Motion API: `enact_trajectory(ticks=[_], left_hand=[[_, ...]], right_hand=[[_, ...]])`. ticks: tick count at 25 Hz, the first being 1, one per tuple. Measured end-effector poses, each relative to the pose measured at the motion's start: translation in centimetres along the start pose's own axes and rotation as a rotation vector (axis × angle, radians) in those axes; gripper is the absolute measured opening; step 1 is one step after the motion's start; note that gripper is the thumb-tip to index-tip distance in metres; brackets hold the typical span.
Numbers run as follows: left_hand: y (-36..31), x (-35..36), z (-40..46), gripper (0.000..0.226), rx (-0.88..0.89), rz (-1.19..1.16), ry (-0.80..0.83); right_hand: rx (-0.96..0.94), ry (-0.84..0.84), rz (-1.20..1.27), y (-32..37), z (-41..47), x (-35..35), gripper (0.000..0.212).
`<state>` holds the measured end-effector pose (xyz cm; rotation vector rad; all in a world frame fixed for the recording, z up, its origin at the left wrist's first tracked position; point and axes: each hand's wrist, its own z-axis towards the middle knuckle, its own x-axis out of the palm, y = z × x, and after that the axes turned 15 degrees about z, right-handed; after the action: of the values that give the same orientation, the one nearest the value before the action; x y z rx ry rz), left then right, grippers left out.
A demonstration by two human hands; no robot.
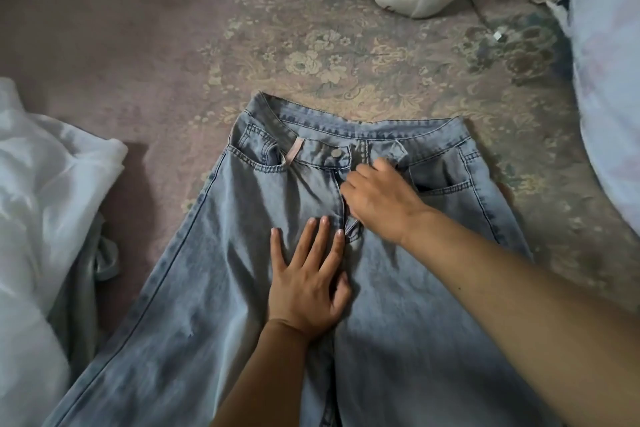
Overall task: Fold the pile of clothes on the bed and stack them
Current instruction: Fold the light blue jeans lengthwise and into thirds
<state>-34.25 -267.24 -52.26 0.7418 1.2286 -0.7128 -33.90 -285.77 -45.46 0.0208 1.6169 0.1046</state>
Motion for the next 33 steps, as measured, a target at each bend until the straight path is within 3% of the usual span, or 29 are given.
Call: enact_trajectory(ticks=[3, 8, 13, 16, 18, 20, 23, 25, 28, 30, 33], left_hand=[[0.1, 0.0, 0.1, 0.059, 0.002, 0.007, -0.004], [0.0, -0.1, 0.1, 0.060, -0.007, 0.005, 0.002], [0.1, 0.1, 0.1, 0.060, 0.001, 0.011, -0.008], [0.1, 0.3, 0.1, 0.060, -0.002, 0.022, -0.016], [0.1, 0.3, 0.0, 0.060, -0.003, 0.022, -0.019], [0.1, 0.3, 0.0, 0.060, -0.003, 0.012, -0.027], [0.1, 0.4, -0.1, 0.061, -0.001, -0.002, -0.023], [0.0, 0.4, 0.1, 0.061, -0.010, -0.007, -0.026], [0.2, 0.5, 0.0, 0.057, -0.002, -0.038, -0.008], [0.5, -0.2, 0.0, 0.049, -0.037, -0.112, -0.079], [1.2, -4.2, 2.5, 0.039, -0.214, -0.330, -0.309]], right_hand=[[0.136, -0.035, 0.004, -2.1, 2.2, -2.1, 0.011], [0.194, 0.095, 0.062, -3.1, 4.1, -1.5, 0.014], [0.200, -0.217, 0.226, -3.2, 2.0, 0.1, 0.016], [0.179, -0.275, 0.374, -2.4, 0.2, 1.4, 0.013], [0.388, -0.384, 0.517, -1.9, 0.5, 1.5, 0.026], [0.696, -0.372, 0.669, -1.7, 1.9, 1.0, 0.043], [0.879, -0.337, 0.720, -1.6, 3.5, 0.7, 0.024], [0.958, -0.482, 0.815, -1.1, 2.7, 0.2, 0.026], [1.083, -0.701, 1.045, 1.6, -0.8, 0.3, 0.005], [1.080, -0.792, 1.252, 3.5, -3.1, 0.5, 0.011], [1.005, -0.764, 1.368, 5.6, -6.6, -0.6, 0.033]])
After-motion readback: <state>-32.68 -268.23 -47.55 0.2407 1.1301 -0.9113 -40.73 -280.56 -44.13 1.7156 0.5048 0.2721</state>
